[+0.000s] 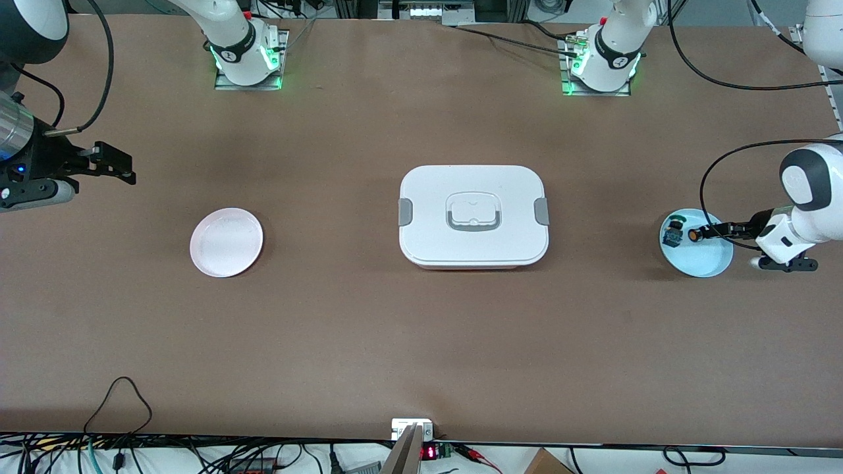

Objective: Transfer orange switch to right arm and place
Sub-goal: 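Lower the left gripper onto the orange switch on the plate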

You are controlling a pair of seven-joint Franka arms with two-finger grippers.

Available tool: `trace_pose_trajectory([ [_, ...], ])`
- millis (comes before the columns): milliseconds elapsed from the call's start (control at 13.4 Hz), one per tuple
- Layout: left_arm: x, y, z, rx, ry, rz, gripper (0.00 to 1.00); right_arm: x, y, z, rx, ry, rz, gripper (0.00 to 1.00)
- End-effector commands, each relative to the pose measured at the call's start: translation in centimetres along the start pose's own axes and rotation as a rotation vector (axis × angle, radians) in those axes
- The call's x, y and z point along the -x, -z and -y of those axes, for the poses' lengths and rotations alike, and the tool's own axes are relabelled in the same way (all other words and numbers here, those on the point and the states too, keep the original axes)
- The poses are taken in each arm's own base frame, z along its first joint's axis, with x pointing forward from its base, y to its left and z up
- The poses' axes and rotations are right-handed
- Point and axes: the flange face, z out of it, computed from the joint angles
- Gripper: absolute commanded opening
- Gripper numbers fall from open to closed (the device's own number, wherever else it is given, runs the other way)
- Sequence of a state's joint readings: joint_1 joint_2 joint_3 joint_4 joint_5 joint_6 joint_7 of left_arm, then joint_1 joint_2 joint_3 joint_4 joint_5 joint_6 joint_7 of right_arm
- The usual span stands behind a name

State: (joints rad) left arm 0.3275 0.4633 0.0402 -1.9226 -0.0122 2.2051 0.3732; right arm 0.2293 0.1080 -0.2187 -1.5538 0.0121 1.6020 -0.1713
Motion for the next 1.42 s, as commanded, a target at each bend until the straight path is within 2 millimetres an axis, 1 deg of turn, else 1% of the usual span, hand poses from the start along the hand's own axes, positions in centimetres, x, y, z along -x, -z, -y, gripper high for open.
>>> trace_pose_trajectory([
  [0, 0.8, -0.8, -0.5, 0.004, -0.016, -0.031, 1.0, -0.2, 0.5, 0.3, 0.0, 0.005, -0.005, 1.0],
  [75, 0.9, -1.0, -0.4, 0.009, -0.006, -0.035, 1.0, -0.2, 0.5, 0.2, 0.001, 0.004, -0.008, 1.0],
  [299, 1.5, -2.6, -0.5, 0.016, 0.03, -0.067, 1.0, -0.2, 0.5, 0.3, 0.001, 0.005, -0.009, 1.0],
  [448, 1.6, -2.9, -0.4, 0.019, 0.036, -0.06, 1.0, -0.2, 0.5, 0.3, 0.0, 0.005, -0.011, 1.0],
  [523, 2.1, -3.6, 0.2, 0.025, 0.05, -0.05, 1.0, -0.3, 0.5, 0.5, 0.0, 0.008, -0.011, 1.0],
  [598, 2.3, -3.7, 0.7, 0.027, 0.057, -0.049, 1.0, -0.3, 0.6, 0.7, -0.001, 0.013, -0.011, 1.0],
  [822, 2.3, -3.7, 0.8, 0.028, 0.059, -0.05, 1.0, -0.3, 0.6, 1.0, 0.0, 0.018, -0.014, 1.0],
  [1046, 2.3, -4.6, 0.9, 0.04, 0.075, -0.041, 1.0, -0.4, 0.6, 0.8, -0.003, 0.015, -0.016, 1.0],
  [1345, 2.3, -4.7, 1.0, 0.047, 0.113, -0.043, 1.0, -0.3, 0.7, 0.8, -0.003, 0.014, -0.017, 1.0],
])
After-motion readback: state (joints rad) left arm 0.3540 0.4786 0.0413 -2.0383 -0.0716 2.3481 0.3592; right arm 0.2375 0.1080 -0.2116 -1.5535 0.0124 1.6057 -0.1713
